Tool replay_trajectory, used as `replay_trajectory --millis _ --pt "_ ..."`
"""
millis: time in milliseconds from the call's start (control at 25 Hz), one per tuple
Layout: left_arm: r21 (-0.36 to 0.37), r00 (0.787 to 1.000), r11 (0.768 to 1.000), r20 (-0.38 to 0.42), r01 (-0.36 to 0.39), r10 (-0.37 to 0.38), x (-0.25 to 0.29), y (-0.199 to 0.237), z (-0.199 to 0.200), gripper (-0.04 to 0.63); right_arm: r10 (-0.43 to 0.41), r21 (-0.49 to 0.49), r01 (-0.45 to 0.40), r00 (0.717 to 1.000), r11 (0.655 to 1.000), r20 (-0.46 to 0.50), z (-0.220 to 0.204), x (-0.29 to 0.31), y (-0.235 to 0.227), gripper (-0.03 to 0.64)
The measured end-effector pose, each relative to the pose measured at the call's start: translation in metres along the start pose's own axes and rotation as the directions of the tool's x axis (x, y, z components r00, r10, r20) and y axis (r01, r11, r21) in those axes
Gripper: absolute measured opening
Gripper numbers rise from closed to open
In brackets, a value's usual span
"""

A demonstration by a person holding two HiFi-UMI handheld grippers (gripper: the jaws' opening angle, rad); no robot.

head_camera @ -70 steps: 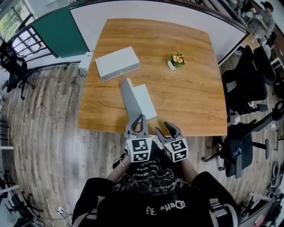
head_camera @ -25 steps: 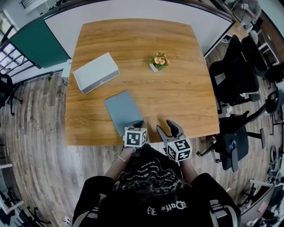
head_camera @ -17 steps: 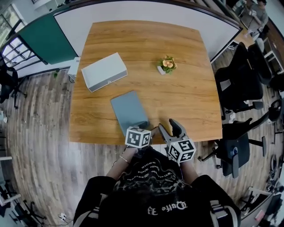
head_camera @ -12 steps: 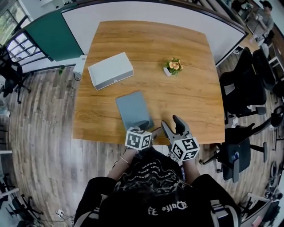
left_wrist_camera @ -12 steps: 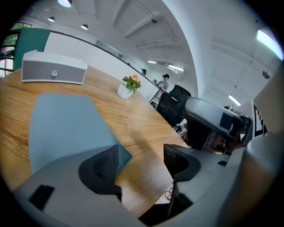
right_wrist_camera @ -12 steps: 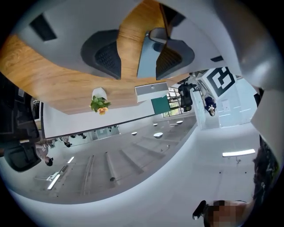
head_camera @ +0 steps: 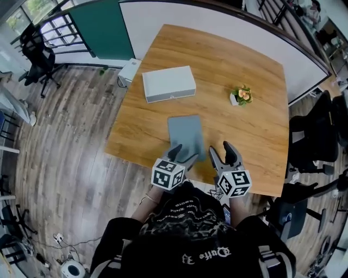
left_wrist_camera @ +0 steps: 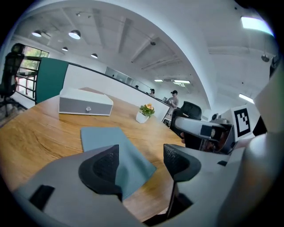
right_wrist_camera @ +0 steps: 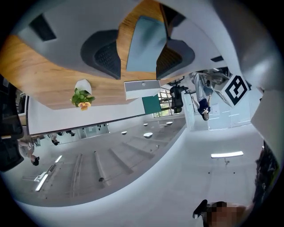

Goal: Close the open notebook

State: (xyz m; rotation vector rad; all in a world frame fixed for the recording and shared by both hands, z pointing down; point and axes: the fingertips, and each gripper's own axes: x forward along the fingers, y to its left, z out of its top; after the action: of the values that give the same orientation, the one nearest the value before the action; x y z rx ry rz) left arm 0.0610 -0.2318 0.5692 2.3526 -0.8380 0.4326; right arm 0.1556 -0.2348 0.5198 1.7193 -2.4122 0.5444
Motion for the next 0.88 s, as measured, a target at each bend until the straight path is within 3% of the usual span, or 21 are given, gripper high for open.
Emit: replay_trajectory --millis 120,240,480,600,760,880 --pt "-0.059 0.996 0.998 0.089 -0.022 0.027 -0.02 0.01 0.013 0.318 0.04 -0.077 -0.04 0.999 0.996 -0.009 0.006 0.009 0.014 0.238" --pt "-0.057 0.981 0.994 0.168 -0.091 0.1 -0.043 0.024 0.027 0.318 0.098 -0.181 -0.101 0.995 0.978 -0.022 0.012 0.018 0.038 0.241" --pt "0.094 0.945 0.974 0.278 -0.207 0.174 -0.082 0.034 0.046 0.318 0.193 -0.27 -0.193 0.981 0.943 -0.028 0.022 0.031 0.071 0.242" --pt "0.093 0.91 0.956 0.344 -0.279 0.232 -0.105 0.042 0.052 0.318 0.212 -0.297 -0.207 0.977 0.932 -0.018 0.028 0.032 0.08 0.244" --pt "0.04 0.868 0.942 0.403 -0.333 0.29 -0.139 0.052 0.055 0.316 0.217 -0.379 -0.198 0.976 0.904 0.009 0.042 0.029 0.097 0.244" --pt "0.009 0.834 0.927 0.44 -0.375 0.333 -0.158 0.061 0.058 0.317 0.243 -0.382 -0.218 0.97 0.898 0.017 0.047 0.03 0.107 0.244"
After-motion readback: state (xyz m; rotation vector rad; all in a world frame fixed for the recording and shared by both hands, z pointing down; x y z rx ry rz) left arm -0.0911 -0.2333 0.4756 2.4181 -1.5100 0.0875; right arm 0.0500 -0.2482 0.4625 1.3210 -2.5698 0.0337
